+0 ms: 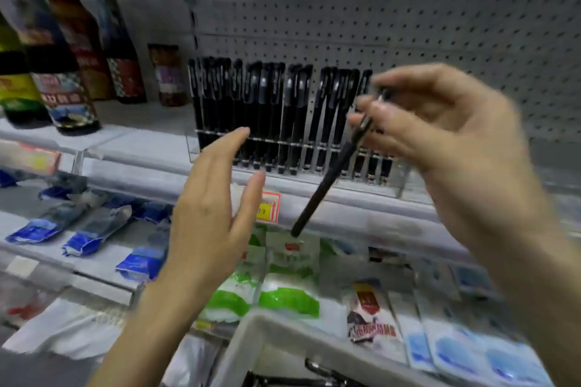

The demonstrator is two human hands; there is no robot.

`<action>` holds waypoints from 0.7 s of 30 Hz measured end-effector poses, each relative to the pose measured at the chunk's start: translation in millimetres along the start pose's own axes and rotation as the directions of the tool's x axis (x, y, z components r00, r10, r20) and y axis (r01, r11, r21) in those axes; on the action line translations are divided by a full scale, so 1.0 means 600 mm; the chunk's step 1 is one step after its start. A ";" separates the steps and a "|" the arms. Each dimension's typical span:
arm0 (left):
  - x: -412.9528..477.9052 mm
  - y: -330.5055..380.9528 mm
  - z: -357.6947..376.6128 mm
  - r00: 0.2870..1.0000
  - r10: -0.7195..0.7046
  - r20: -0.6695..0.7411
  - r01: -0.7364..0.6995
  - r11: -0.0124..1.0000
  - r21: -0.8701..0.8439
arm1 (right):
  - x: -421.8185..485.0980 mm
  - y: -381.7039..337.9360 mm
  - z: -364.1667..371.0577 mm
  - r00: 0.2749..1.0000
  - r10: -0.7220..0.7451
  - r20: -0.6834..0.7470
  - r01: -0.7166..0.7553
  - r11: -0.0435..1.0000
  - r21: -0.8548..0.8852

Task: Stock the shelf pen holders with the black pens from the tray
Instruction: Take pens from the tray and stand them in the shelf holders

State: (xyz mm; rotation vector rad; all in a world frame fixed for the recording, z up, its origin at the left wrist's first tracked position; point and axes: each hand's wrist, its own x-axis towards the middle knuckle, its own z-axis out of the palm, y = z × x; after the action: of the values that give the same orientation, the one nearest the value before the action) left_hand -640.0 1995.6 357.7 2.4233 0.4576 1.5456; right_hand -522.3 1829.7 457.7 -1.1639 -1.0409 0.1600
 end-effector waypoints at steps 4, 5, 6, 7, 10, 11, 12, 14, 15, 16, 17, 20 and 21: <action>0.025 -0.014 0.040 0.993 0.086 0.086 -0.095 0.990 0.107 | 0.082 -0.039 -0.002 0.979 -0.202 -0.011 0.194 0.954 -0.227; 0.026 -0.017 0.047 0.991 0.093 0.095 -0.104 0.987 0.121 | 0.098 -0.037 0.001 0.971 -0.240 -0.002 0.230 0.930 -0.289; 0.027 -0.021 0.054 0.990 0.099 0.104 -0.112 0.985 0.134 | 0.112 -0.032 0.004 0.965 -0.263 0.006 0.250 0.907 -0.338; 0.026 -0.024 0.060 0.988 0.106 0.115 -0.122 0.982 0.145 | 0.122 -0.024 0.007 0.961 -0.276 0.015 0.261 0.888 -0.379; 0.022 -0.034 0.073 0.983 0.106 0.151 -0.131 0.976 0.173 | 0.140 0.003 0.015 0.961 -0.273 0.031 0.259 0.861 -0.438; 0.020 -0.037 0.076 0.982 0.103 0.160 -0.131 0.975 0.180 | 0.142 0.012 0.016 0.963 -0.266 0.034 0.253 0.860 -0.444; 0.019 -0.039 0.077 0.981 0.102 0.166 -0.132 0.974 0.185 | 0.143 0.019 0.018 0.965 -0.260 0.038 0.249 0.859 -0.448; 0.017 -0.045 0.080 0.979 0.112 0.172 -0.145 0.970 0.194 | 0.144 0.029 0.020 0.969 -0.245 0.042 0.237 0.858 -0.455; 0.017 -0.047 0.081 0.978 0.120 0.173 -0.153 0.969 0.196 | 0.145 0.032 0.020 0.971 -0.237 0.040 0.229 0.859 -0.459; 0.018 -0.050 0.082 0.977 0.126 0.173 -0.160 0.968 0.195 | 0.147 0.033 0.021 0.972 -0.231 0.039 0.222 0.857 -0.465; 0.019 -0.052 0.084 0.976 0.131 0.174 -0.163 0.968 0.191 | 0.149 0.031 0.021 0.973 -0.226 0.040 0.218 0.852 -0.475; 0.018 -0.055 0.088 0.976 0.134 0.174 -0.163 0.972 0.168 | 0.156 0.022 0.025 0.973 -0.220 0.069 0.224 0.834 -0.504; 0.017 -0.056 0.089 0.975 0.136 0.174 -0.165 0.972 0.165 | 0.158 0.019 0.026 0.973 -0.217 0.082 0.227 0.827 -0.514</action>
State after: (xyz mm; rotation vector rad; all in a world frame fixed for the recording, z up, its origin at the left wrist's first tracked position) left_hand -592.0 2029.4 332.2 2.7539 0.4048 1.4019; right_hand -477.2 1901.6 504.5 -1.5149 -1.2732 -0.3208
